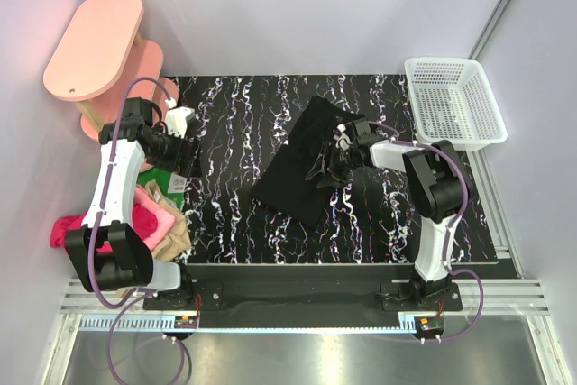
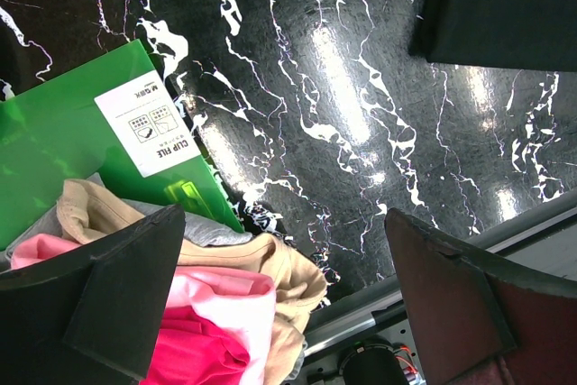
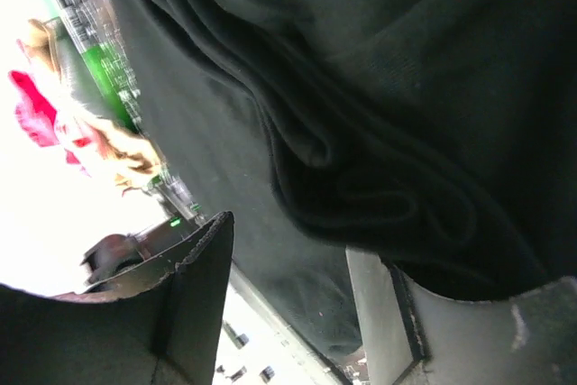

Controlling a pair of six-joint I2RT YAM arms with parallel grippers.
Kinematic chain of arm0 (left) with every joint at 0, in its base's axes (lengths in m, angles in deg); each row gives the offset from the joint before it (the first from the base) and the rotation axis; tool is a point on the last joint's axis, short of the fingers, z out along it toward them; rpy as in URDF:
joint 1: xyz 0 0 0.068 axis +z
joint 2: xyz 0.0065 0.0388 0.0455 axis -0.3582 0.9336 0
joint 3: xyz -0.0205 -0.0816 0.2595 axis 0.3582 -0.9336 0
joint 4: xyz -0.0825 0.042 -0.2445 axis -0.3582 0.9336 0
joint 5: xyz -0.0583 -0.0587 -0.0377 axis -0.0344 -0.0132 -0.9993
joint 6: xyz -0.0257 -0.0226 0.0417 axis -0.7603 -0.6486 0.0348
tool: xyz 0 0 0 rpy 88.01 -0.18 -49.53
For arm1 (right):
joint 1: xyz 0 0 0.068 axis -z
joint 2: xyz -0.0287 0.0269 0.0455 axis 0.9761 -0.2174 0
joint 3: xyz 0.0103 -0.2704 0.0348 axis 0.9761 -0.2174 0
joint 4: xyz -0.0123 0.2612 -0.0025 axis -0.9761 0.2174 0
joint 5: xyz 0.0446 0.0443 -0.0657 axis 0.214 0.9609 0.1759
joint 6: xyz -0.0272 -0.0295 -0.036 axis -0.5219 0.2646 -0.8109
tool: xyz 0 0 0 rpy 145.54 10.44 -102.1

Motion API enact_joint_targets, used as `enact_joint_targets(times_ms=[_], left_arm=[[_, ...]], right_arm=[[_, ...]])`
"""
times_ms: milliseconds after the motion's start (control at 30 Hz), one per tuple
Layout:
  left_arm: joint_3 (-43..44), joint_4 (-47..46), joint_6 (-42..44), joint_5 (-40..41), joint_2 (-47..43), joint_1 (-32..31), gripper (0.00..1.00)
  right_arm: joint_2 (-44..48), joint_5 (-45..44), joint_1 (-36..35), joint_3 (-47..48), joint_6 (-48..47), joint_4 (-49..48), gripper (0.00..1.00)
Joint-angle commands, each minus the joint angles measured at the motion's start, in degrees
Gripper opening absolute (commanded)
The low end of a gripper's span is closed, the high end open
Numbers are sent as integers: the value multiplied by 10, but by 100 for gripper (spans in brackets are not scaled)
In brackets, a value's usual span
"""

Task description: Fold and stack the t-shirts

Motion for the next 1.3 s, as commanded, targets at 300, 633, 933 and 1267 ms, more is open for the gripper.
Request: enact_joint_targets(times_ms=[300, 633, 933, 1267], left_arm=[[4, -1, 14, 7, -27, -2, 99], [-10, -3, 8, 0, -27, -2, 99], [-11, -4, 7, 0, -34, -2, 99], [-3, -5, 7, -1, -33, -2, 99]], right_arm=[[40, -61, -36, 91, -62, 98, 69], [105, -623, -345, 158, -259, 263, 82], [-19, -931, -492, 152, -262, 283, 87], [-74, -928, -525, 177, -259, 277, 93]])
